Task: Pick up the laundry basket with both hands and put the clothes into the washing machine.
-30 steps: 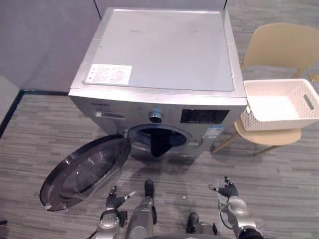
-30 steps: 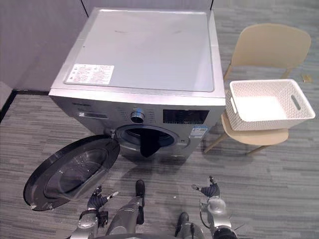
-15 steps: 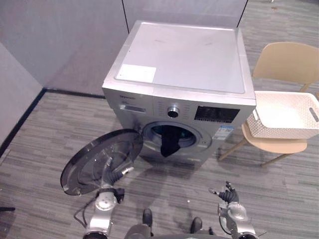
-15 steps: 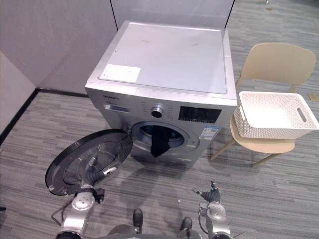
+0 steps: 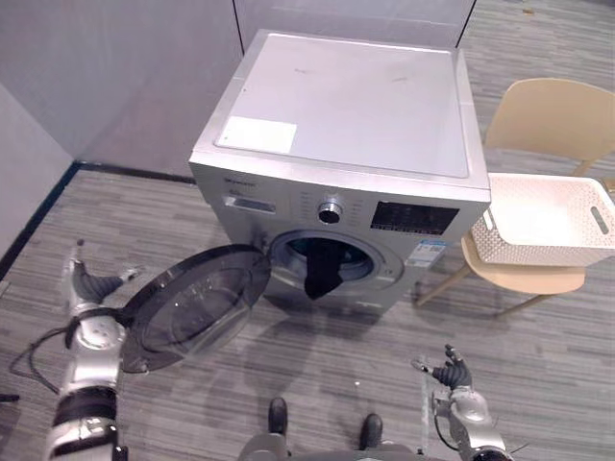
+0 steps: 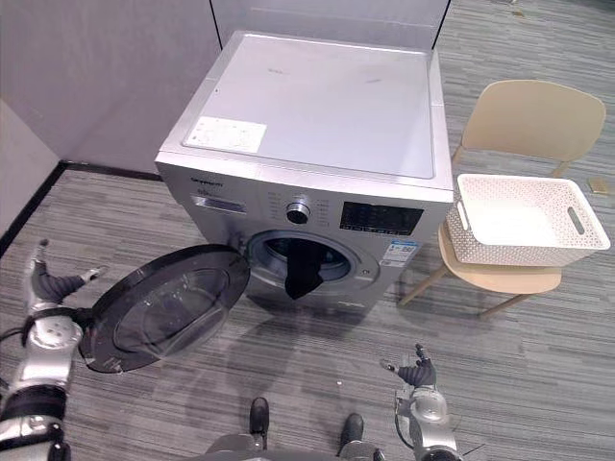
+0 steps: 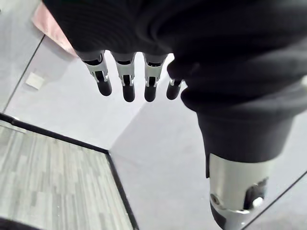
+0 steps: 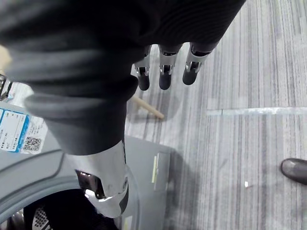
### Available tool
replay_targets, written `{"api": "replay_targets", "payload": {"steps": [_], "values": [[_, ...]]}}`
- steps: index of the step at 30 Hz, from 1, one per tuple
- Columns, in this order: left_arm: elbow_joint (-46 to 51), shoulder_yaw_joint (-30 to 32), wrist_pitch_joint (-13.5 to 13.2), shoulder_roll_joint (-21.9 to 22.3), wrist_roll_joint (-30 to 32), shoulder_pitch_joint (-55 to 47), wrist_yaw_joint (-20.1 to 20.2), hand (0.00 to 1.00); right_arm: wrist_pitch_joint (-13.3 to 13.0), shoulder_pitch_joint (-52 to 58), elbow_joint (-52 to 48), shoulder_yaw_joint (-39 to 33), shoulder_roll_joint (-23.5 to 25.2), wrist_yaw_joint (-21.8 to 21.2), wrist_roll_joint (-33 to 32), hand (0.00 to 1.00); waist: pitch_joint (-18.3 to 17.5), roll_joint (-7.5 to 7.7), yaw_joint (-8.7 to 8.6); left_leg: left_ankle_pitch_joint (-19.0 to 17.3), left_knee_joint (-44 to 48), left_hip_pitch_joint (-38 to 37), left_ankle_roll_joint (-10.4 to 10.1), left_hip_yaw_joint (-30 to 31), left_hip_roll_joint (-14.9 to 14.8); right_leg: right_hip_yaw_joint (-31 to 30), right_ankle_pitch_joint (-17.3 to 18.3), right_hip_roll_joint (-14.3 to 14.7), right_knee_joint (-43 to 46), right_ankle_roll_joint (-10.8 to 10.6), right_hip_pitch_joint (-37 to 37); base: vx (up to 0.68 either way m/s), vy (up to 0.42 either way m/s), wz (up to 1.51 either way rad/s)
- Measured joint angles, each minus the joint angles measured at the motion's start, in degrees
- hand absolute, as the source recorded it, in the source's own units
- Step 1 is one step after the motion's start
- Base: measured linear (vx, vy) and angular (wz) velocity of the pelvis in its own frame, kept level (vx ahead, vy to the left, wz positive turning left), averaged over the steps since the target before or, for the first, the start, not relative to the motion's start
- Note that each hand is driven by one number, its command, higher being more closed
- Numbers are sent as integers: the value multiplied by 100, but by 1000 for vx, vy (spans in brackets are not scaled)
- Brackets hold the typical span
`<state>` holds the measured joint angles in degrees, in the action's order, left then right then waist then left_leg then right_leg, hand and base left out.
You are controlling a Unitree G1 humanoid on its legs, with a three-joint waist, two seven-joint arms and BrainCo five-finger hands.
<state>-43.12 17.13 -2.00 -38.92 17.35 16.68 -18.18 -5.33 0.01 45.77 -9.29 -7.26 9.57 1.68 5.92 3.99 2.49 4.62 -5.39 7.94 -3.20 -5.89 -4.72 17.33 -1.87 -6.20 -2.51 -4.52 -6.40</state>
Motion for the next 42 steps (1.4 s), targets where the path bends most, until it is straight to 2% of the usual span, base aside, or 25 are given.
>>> {"api": "replay_targets", "payload": {"steps": [3, 4, 9, 11, 13, 16, 20, 21, 22, 24, 25, 27, 29, 30, 33, 35, 36, 38, 40, 41, 42], "values": [[-386, -173, 67, -349, 157, 406, 190, 0, -8, -14, -5, 134, 38, -108, 0, 0, 146, 235, -4, 21, 2, 198, -22, -61, -48, -56, -59, 55, -37, 59, -218, 0, -20, -16], [-457, -181, 84, -360, 197, 513, 214, 0, -9, 0, -5, 134, 42, -112, 0, 0, 169, 270, 0, 21, 2, 223, -22, -69, -52, -63, -79, 64, -65, 70, -231, 13, -20, -13], [-766, -410, 205, -576, 308, 1443, 380, 0, -74, 153, -495, 376, 253, -234, -18, 0, 355, 657, -10, 19, 208, 839, -25, -128, -184, -290, -212, 184, -76, 228, -798, -9, -18, -12], [-767, -408, 228, -558, 308, 1481, 444, 0, -83, 228, -637, 486, 294, -248, -114, 0, 372, 679, -5, 14, 235, 846, -31, -203, -261, -429, -313, 252, -80, 328, -829, -3, -17, -16], [-769, -406, 227, -479, 305, 1508, 567, 0, -96, 264, -658, 470, 291, -273, -157, 0, 374, 676, 23, 13, 241, 842, -31, -221, -257, -461, -312, 243, -80, 328, -832, -4, -4, -5], [-708, -302, 229, -84, 191, 1548, 575, 0, -87, 270, -643, 461, 279, -332, -200, 0, 397, 638, 158, 14, 252, 838, -31, -217, -218, -466, -312, 201, -80, 327, -830, -38, 14, 0], [-426, -225, 153, 539, -451, 1246, 583, 0, -83, 233, -609, 388, 269, -354, -233, 0, 440, 532, 165, 13, 339, 797, -30, -193, -116, -453, -290, 101, -76, 295, -714, -65, 48, 12], [-359, -175, 75, 841, -835, 1023, 597, 0, -55, 166, -557, 288, 257, -358, -231, 0, 432, 439, 161, 14, 337, 755, -28, -186, -77, -463, -284, 60, -60, 286, -677, -56, 45, 3], [-345, -170, 33, 973, -958, 895, 594, 0, -42, 141, -549, 278, 240, -359, -228, 0, 428, 402, 157, 14, 336, 730, -27, -191, -54, -479, -276, 35, -49, 270, -665, -83, 70, 1], [-61, -407, -141, 1524, -1306, 312, 730, 0, 9, 143, -552, 135, 210, -358, -206, 0, 325, 182, 149, 16, 333, 677, -22, -204, 21, -517, -288, -38, -23, 173, -638, -59, 62, -2], [-55, -461, -166, 1666, -1415, 178, 782, 0, 48, 137, -552, 120, 212, -356, -188, 0, 296, 128, 147, 15, 322, 643, -21, -206, 39, -538, -275, -58, 1, 106, -625, -41, 51, -8], [49, -603, -235, 2273, -1807, -326, 866, 0, 148, 137, -553, 97, 211, -356, -104, 0, 203, -33, 130, 15, 207, 393, -18, -263, 75, -649, -247, -97, 42, 17, -506, -24, 38, -17], [87, -880, -237, 2651, -2038, -517, 1005, 0, 179, 137, -554, 88, 212, -352, -49, 0, 141, -100, 81, 16, 131, 296, -18, -299, 81, -684, -224, -102, 45, -23, -467, -21, 30, -10], [116, -1131, -243, 2820, -2173, -606, 1095, 0, 183, 114, -555, 89, 226, -349, -27, 0, 120, -125, -14, 20, 129, 295, -15, -300, 80, -686, -221, -102, 45, -28, -467, -20, 22, -6], [215, -1692, -217, 3129, -2457, -687, 1159, 0, 191, 96, -556, 82, 241, -293, 71, 0, 115, -136, -180, 19, 70, 179, -14, -455, 72, -834, -250, -90, 39, -71, -471, 1, 10, -24], [237, -1829, -163, 3186, -2553, -629, 1156, 0, 204, 108, -556, 79, 240, -207, 73, 0, 115, -151, -217, 20, 23, 109, -14, -591, 69, -974, -276, -77, 24, -91, -491, 20, 6, -34], [285, -1979, -111, 3198, -2580, -566, 1141, 0, 204, 99, -571, 82, 240, -201, 73, 0, 121, -175, -329, 19, 25, 107, -14, -689, 70, -1026, -297, -77, 8, -94, -525, 18, 12, -41], [284, -2079, -32, 3158, -2594, -313, 948, 0, 203, 93, -645, 88, 239, -194, 74, 0, 128, -186, -416, 15, 22, 140, -13, -901, 67, -1220, -362, -61, 6, -83, -725, 20, 9, -56], [173, -2029, 81, 2955, -2707, 185, 732, 0, 196, 115, -845, 90, 172, -179, 77, 0, 154, -220, -549, 8, 29, 295, -2, -1185, 69, -1498, -496, -51, -10, -98, -994, 33, 4, -68], [-129, -1900, 96, 2757, -2818, 745, 610, 0, 195, 129, -950, 89, 87, -177, 75, 0, 189, -228, -638, 11, 40, 446, 1, -1309, 70, -1645, -631, -41, -93, -108, -1171, 11, 10, -51], [-209, -1870, 96, 2688, -2819, 885, 577, 0, 195, 129, -972, 89, 73, -177, 75, 0, 203, -220, -650, 11, 41, 470, 2, -1337, 68, -1682, -657, -32, -106, -88, -1209, -11, 4, -50]]}}
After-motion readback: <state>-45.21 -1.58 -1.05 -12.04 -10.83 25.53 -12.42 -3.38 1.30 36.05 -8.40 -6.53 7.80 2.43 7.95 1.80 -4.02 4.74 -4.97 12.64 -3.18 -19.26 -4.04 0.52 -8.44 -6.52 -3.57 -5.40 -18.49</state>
